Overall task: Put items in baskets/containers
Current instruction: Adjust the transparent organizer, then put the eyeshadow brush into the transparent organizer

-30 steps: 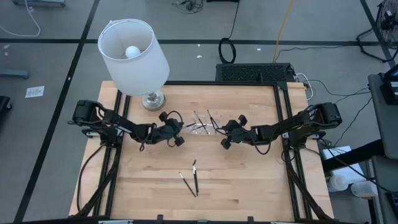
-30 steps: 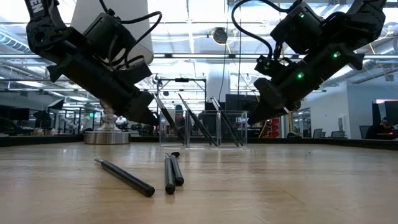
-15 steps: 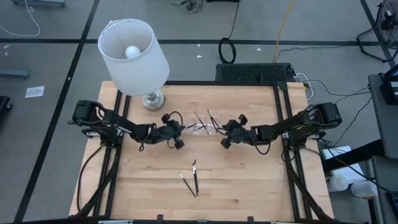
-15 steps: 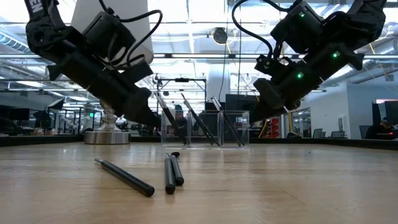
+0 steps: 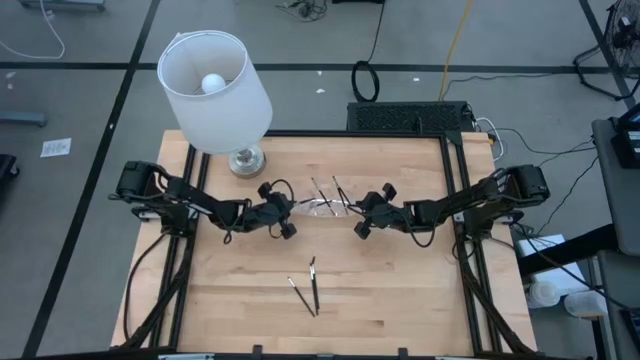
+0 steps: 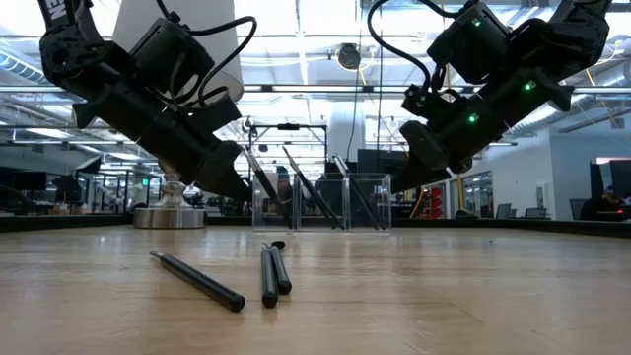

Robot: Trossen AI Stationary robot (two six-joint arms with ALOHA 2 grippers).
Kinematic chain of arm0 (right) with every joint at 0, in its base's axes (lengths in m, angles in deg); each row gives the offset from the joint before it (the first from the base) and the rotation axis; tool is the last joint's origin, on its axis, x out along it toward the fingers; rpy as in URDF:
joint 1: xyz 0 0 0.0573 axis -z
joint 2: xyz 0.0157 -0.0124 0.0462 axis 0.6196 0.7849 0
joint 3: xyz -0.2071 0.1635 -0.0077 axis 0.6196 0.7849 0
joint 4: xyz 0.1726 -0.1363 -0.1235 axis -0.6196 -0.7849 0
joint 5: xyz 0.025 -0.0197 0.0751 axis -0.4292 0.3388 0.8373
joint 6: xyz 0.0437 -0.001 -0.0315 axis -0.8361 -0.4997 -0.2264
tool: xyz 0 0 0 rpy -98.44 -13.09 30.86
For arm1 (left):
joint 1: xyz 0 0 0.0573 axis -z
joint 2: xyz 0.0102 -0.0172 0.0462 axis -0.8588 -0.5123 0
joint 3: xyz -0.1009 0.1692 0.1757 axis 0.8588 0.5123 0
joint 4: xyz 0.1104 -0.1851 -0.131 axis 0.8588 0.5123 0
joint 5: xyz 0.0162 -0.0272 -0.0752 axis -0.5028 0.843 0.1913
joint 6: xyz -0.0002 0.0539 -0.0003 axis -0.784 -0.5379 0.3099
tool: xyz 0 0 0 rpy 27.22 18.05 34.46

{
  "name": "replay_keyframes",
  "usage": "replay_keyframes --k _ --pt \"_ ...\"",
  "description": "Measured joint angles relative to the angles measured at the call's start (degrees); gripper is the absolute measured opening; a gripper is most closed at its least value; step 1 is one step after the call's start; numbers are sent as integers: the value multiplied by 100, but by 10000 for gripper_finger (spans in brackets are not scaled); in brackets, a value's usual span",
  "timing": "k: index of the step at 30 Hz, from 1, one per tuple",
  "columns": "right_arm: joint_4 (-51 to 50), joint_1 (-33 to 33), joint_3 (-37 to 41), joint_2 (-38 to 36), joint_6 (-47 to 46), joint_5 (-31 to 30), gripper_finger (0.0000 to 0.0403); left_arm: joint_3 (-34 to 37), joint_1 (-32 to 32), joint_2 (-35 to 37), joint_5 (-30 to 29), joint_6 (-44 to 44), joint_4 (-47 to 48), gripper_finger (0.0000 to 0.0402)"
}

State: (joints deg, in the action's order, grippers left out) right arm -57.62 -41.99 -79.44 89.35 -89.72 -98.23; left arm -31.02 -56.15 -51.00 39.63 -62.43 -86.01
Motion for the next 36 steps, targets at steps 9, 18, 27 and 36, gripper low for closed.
replay_keyframes --k 9,18,27,36 --pt "-117 0 0 -2 -213 2 0 -2 2 0 124 43 49 13" --pt "-891 0 -7 -7 -844 -22 0 -4 -1 0 -15 260 495 20" --pt "-1298 -730 -7 -7 -1789 176 0 -2 414 414 -102 -5 1570 7" --pt "28 -1957 -11 -7 -1425 98 0 -17 1612 2435 62 -1473 2434 5"
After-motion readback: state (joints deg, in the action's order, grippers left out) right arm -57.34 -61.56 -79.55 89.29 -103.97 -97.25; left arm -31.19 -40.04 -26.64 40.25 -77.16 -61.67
